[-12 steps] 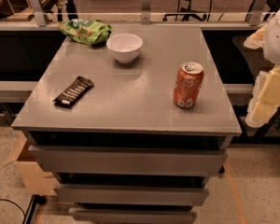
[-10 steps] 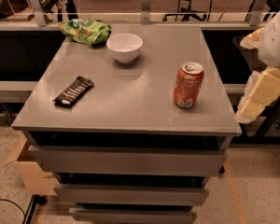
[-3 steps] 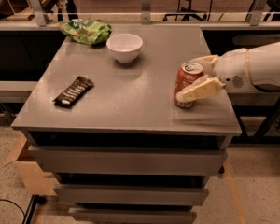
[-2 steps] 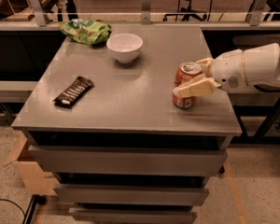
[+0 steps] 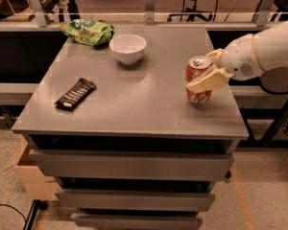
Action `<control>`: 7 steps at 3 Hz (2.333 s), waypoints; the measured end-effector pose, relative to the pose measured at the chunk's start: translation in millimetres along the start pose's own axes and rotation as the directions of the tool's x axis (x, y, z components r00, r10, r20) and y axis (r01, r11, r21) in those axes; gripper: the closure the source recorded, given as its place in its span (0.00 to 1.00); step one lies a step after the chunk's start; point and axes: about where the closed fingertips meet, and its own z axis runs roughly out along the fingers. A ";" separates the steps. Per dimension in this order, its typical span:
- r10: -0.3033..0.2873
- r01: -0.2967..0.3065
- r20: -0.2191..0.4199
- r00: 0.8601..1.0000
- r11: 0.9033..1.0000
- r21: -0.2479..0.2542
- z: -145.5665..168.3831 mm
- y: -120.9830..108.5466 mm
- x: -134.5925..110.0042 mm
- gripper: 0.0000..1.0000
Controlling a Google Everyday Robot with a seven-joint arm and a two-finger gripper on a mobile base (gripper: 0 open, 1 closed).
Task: Knock coke can over
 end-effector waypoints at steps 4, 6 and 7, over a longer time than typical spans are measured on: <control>-0.565 0.384 -0.572 0.595 0.825 -0.415 46.4 -2.2 2.5 1.00; -0.652 0.394 -0.553 0.519 0.756 -0.522 73.9 5.3 6.7 1.00; -0.651 0.400 -0.552 0.520 0.757 -0.516 75.0 4.1 6.2 0.82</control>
Offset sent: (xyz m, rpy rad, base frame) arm 0.0300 -0.0101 -0.0175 -0.7703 0.0901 0.3760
